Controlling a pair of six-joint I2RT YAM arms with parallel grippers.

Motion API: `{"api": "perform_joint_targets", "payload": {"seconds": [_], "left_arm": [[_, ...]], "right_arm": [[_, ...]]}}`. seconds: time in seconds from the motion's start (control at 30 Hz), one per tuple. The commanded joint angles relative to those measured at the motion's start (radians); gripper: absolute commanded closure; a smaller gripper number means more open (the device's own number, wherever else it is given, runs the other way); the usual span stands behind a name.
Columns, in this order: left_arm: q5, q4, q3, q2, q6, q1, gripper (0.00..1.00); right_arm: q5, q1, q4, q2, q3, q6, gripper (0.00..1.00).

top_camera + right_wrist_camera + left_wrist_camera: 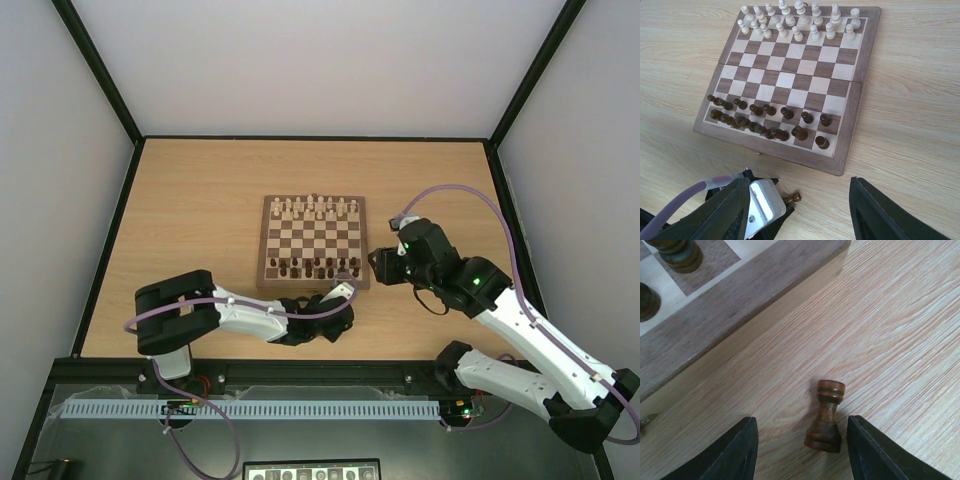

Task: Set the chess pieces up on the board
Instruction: Pick up the chess piece at the center of the board.

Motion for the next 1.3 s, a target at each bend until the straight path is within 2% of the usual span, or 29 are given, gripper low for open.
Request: {"api": "perform_joint_targets", "payload": {"seconds": [0.0,0.17,0.63,0.77,0.93,1.27], "left_arm": [[0.021,0.034,0.010,0.020,0.018,0.012,0.50],[0.042,0.060,0.005,0.035,0.023,0.021,0.55],[0.076,0.062,-0.002,0.051,0.012,0.023,0.77],[0.077,0.062,-0.015,0.033,0.001,0.023,0.81],[0.080,0.065,-0.041,-0.019,-0.015,0.022,0.83],[0.107,0.086,-0.149,-0.249,-0.039,-0.002,0.83]], "right_arm": [[0.011,-0.002,-0.024,0.010,0.033,-0.019,0.44],[0.009,-0.002,-0.019,0.019,0.033,-0.022,0.44],[0.010,-0.002,0.000,0.039,0.025,-0.029,0.44],[0.009,-0.002,0.006,0.042,0.020,-0.029,0.44],[0.010,-0.002,0.005,0.042,0.019,-0.023,0.44],[-0.049,-0.003,0.022,0.031,-0.016,-0.013,0.45]]}}
